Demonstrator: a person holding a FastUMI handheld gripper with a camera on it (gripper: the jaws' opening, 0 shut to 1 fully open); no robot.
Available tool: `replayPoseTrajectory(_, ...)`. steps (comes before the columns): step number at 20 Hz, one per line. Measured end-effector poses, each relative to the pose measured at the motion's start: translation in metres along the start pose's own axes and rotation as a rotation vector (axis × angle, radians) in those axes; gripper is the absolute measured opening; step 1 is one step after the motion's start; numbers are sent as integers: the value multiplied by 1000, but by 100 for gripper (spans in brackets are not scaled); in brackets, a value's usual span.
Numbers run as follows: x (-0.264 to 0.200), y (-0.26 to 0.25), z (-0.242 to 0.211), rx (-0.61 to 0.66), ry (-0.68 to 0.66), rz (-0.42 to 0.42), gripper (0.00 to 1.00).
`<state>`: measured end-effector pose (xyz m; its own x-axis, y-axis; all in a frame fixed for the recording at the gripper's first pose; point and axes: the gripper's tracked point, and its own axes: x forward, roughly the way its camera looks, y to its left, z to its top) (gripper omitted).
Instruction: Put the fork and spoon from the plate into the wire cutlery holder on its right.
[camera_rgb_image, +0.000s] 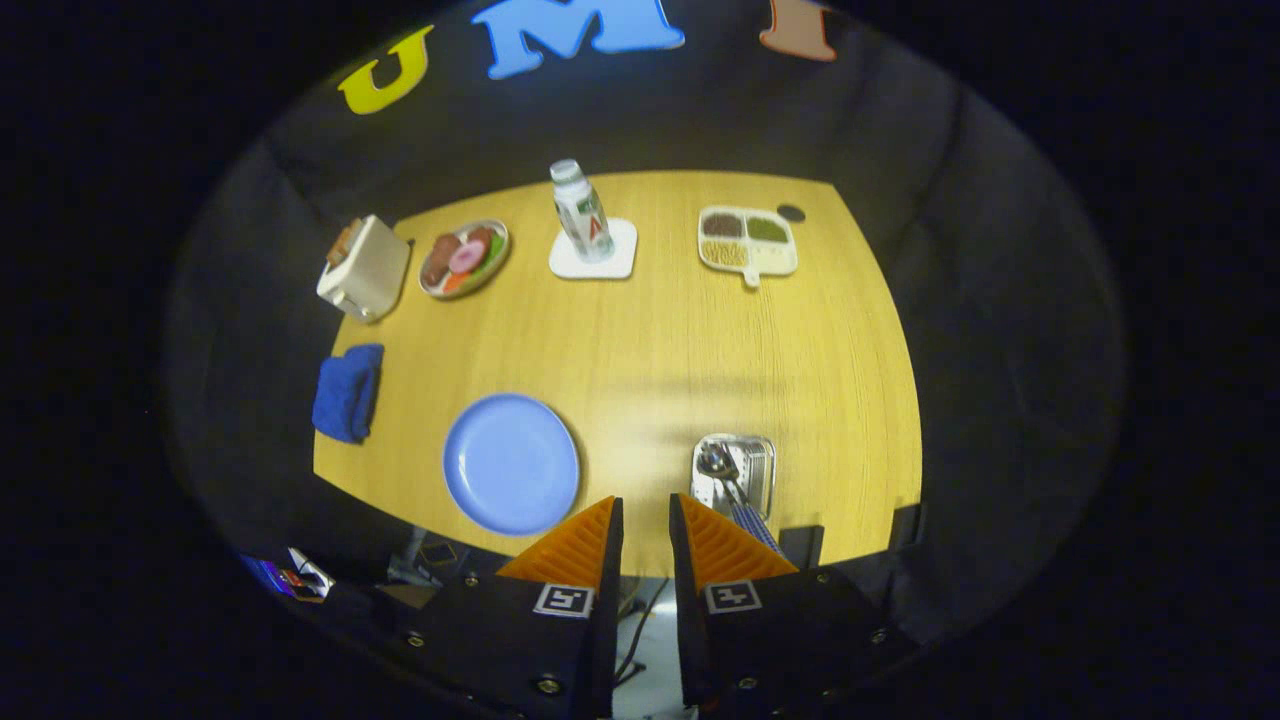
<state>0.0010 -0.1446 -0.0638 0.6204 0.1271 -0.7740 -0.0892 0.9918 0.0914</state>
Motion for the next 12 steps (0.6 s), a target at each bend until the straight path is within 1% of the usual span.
replayPoseTrajectory(2,-28,26,27,-17,-241,-15,26)
replayPoseTrajectory(5,-75,60,44,-39,-502,-29,26)
replayPoseTrajectory(9,-121,79,63,-42,-777,-92,26)
replayPoseTrajectory(10,-133,86,68,-49,-839,-101,26)
replayPoseTrajectory(12,-144,104,70,-73,-915,-90,26)
